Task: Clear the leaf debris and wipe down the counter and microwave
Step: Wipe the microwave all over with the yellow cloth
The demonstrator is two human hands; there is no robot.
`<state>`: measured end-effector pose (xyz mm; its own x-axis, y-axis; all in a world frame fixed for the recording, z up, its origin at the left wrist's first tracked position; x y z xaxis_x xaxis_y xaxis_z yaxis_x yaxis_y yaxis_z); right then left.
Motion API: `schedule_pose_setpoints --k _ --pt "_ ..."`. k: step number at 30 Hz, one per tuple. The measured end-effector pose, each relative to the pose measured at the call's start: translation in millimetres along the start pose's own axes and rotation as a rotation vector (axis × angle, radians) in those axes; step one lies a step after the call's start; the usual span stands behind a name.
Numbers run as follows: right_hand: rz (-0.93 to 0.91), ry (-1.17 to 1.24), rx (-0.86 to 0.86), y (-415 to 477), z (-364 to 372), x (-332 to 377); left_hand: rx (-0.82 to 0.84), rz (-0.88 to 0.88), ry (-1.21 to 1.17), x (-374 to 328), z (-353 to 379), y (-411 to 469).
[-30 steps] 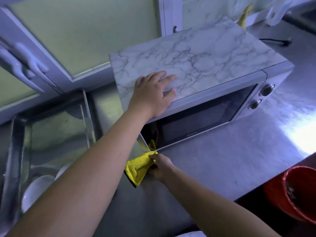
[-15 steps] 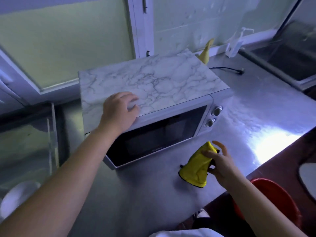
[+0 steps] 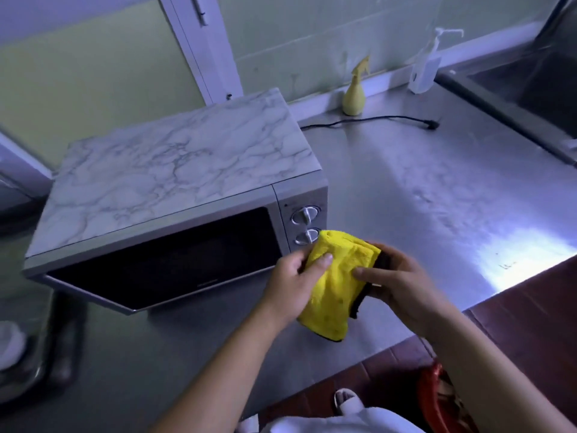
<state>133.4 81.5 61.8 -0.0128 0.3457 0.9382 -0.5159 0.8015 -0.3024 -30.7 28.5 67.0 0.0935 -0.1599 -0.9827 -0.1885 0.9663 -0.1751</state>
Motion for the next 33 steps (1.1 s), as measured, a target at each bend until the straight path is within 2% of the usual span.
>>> schedule_pose_setpoints --k 5,7,10,12,13,14,15,17,18,20,21,23,25,28,30,33 --pt "-0.032 -0.148 0.019 5 -35 8 -0.016 -0.024 -0.094 -6 28 -2" --pt "-0.100 -0.272 -0.042 7 -42 15 -0.013 -0.043 -0.114 -9 36 -1" --pt "-0.184 -0.454 -0.231 7 -50 22 -0.051 0.008 0.047 -18 43 -2" --pt "-0.201 -0.428 -0.466 1 -57 18 -0.232 0.069 0.087 -25 42 -3" --pt "-0.203 -0.380 -0.526 -2 -56 13 -0.335 0.092 0.091 -27 41 -5" --pt "-0.204 -0.316 -0.473 -3 -49 8 -0.400 0.099 0.079 -28 43 -6" --pt "-0.208 -0.228 -0.321 -2 -36 2 -0.395 0.086 0.049 -28 48 -7" --pt "-0.154 -0.012 0.056 0 -4 -12 -0.218 -0.036 -0.019 -26 67 -5" --pt "-0.077 0.115 0.141 2 4 -19 -0.117 -0.134 -0.038 -25 74 -5" --pt "0.171 0.367 0.173 8 6 -34 -0.031 -0.259 -0.025 -26 72 -5" --pt "0.275 0.429 0.143 12 3 -41 -0.043 -0.240 0.023 -31 63 -1" --pt "0.352 0.411 -0.012 27 -11 -45 -0.142 -0.048 0.194 -56 36 13" --pt "0.239 0.291 -0.216 43 -27 -26 -0.273 0.180 0.336 -90 6 25" --pt "-0.169 0.003 -0.371 57 -24 31 -0.481 0.409 0.545 -127 -46 41" --pt "-0.451 -0.134 -0.364 63 -4 63 -0.554 0.407 0.746 -136 -82 54" --pt "-0.747 -0.405 -0.337 77 38 79 -0.562 0.190 1.016 -122 -121 70"
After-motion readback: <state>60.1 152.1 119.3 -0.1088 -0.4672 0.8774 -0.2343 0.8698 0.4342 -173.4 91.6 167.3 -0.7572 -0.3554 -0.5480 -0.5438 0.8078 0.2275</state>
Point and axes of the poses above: each hand's wrist, its own y-axis towards the middle knuckle, its own z-axis out of the palm, x = y × z, the point moved 6 cm from there along y, towards the middle knuckle, and after that the axes turned 13 degrees about -y, right-handed, at the moved point
